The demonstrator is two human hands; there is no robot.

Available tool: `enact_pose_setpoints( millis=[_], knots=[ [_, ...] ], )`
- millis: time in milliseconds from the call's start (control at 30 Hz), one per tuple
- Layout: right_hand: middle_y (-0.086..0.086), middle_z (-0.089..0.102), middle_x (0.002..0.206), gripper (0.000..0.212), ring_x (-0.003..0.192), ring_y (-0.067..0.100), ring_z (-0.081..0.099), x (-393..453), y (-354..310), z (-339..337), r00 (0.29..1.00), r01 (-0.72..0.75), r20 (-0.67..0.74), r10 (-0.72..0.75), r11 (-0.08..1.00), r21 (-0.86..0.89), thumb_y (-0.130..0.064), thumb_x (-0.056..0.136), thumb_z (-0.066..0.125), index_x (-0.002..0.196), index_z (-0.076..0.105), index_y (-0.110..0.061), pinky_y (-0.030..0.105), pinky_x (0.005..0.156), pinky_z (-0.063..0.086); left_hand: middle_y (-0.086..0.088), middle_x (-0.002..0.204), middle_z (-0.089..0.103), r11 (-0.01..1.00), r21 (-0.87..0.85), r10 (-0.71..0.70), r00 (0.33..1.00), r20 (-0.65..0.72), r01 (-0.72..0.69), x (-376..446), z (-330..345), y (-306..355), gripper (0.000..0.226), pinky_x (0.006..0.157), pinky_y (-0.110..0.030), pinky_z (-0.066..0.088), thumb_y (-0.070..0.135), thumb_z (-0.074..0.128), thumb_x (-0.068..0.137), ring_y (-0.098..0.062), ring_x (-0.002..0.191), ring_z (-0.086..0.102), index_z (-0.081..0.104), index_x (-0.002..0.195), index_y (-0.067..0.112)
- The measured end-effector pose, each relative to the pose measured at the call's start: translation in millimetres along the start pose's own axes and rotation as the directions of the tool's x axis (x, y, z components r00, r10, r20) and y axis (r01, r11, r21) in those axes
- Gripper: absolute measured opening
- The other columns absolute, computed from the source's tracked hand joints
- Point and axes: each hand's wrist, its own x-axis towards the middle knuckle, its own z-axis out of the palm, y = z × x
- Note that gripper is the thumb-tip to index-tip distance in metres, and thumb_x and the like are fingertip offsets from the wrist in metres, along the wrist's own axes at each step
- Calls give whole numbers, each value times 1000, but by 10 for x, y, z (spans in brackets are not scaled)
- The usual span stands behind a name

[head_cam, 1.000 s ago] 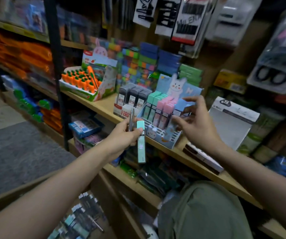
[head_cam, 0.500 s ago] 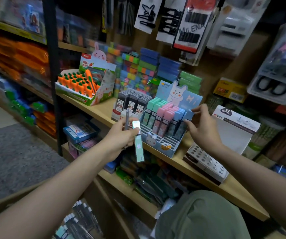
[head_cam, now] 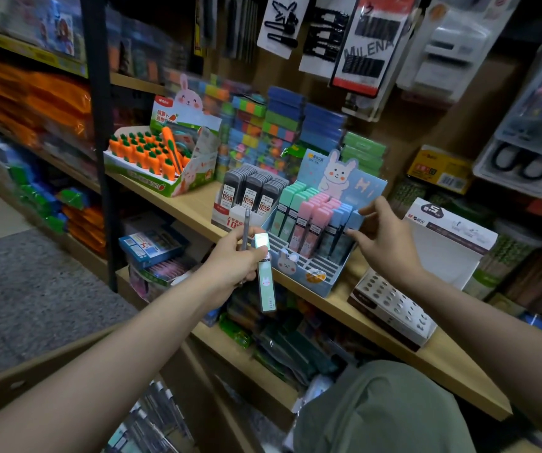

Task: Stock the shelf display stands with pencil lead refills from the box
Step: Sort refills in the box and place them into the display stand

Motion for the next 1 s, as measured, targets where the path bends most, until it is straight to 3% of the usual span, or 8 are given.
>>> enact_pose_setpoints(
  millis=[67, 167, 267, 467, 533, 700, 867, 1000],
  knots=[
    [-15, 55, 81, 32, 74, 4, 56, -26, 22, 21, 1000, 22, -12, -23, 999, -46, -18, 83, 77, 97, 49, -23, 19, 63, 42, -8, 83, 55, 1000, 2, -2, 1000, -5, 2, -5, -1, 7, 28, 52, -24, 38, 6, 58, 94, -11, 59, 43, 59, 115, 25],
    [-5, 54, 91, 29, 74, 7, 52, -11, 20, 65, 996, 37, -72, -47, 991, -129, -17, 81, 78, 98, 55, -18, 29, 69, 48, -8, 84, 55, 1000, -1, -3, 1000, -7, 3, -14, 2, 15, 29, 53, -24, 38, 6, 58, 94, -11, 59, 43, 59, 115, 25],
    [1, 52, 103, 30, 89, 15, 54, 21, 8, 87, 997, 33, -68, -46, 983, -182, -19, 81, 78, 104, 59, -14, 33, 76, 49, -10, 84, 55, 1000, 1, -3, 1000, -4, 3, -19, 0, 23, 28, 53, -24, 38, 6, 58, 93, -11, 58, 43, 59, 112, 27],
    [6, 51, 109, 36, 95, 24, 56, 28, -5, 78, 999, 12, -35, -26, 936, -353, -32, 82, 75, 108, 59, -14, 37, 72, 51, -11, 86, 55, 1000, 3, -1, 1000, -6, 1, -19, -13, 32, 27, 53, -25, 37, 7, 59, 93, -12, 58, 42, 60, 109, 28],
    [4, 48, 112, 38, 98, 23, 55, 21, -15, 61, 998, 19, -57, -41, 937, -350, -36, 84, 73, 114, 59, -17, 34, 73, 49, -10, 84, 55, 1000, 0, 8, 1000, 0, -8, -29, -9, 40, 26, 52, -24, 37, 6, 58, 93, -12, 57, 42, 59, 108, 27],
    [6, 43, 121, 51, 113, 25, 47, -56, -34, 72, 995, 71, -38, -93, 916, -395, -37, 87, 68, 135, 53, -31, 43, 90, 49, -13, 89, 57, 1000, 3, 12, 1000, 5, -13, -65, -10, 62, 27, 53, -24, 38, 6, 58, 94, -13, 58, 42, 59, 110, 27],
    [8, 45, 122, 48, 116, 27, 45, -120, 2, 99, 996, 70, -14, -86, 887, -457, -42, 90, 62, 136, 55, -29, 47, 96, 40, -10, 86, 56, 999, 25, 22, 1000, 4, -22, -74, -33, 82, 29, 51, -23, 38, 8, 58, 94, -11, 56, 42, 56, 117, 25],
    [7, 41, 128, 63, 117, 22, 43, -115, -128, 92, 996, 68, -32, -87, 922, -382, -41, 87, 66, 143, 40, -27, 43, 95, 41, -6, 78, 53, 999, 23, 35, 999, -6, -35, -49, -47, 77, 28, 49, -22, 38, 11, 61, 94, -9, 54, 44, 56, 119, 23]
  ],
)
